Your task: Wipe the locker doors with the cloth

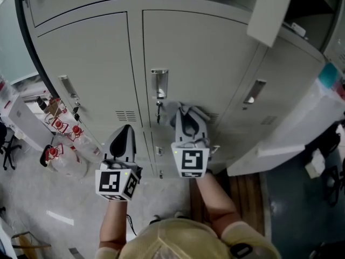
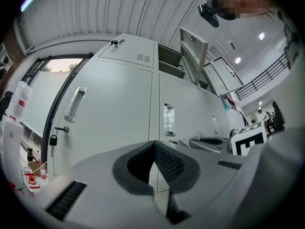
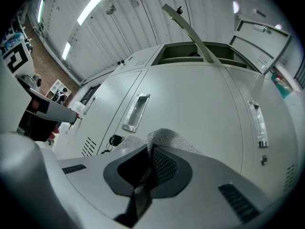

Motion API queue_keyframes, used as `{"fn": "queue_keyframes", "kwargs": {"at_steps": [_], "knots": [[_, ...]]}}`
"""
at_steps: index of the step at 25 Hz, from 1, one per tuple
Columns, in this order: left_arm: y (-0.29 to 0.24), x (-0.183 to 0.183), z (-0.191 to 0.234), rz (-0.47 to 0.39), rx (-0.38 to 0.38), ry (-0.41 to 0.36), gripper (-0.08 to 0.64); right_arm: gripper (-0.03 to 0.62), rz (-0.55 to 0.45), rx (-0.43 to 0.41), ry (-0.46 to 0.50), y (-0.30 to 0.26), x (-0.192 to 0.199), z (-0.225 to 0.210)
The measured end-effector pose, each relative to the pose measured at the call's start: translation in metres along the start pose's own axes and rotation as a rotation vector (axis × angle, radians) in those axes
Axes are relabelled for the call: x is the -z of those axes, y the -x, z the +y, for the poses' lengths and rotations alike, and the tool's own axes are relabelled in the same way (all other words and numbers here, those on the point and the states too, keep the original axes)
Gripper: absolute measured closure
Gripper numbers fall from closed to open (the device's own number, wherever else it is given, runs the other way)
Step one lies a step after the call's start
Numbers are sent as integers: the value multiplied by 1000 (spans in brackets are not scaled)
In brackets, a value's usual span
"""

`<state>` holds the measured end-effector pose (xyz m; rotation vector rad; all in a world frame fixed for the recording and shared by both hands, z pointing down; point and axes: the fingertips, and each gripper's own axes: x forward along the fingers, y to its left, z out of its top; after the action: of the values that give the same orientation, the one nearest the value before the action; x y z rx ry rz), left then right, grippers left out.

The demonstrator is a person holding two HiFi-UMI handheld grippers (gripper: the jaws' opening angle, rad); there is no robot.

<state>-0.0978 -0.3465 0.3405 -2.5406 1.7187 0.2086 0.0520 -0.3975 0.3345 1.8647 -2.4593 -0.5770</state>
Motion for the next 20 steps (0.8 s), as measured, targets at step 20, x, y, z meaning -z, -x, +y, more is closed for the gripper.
{"fn": "queue_keyframes", "kwargs": {"at_steps": [20], "knots": [[-41, 10, -49, 4, 138, 50, 558, 588, 64, 156, 47, 26, 18, -73]]}}
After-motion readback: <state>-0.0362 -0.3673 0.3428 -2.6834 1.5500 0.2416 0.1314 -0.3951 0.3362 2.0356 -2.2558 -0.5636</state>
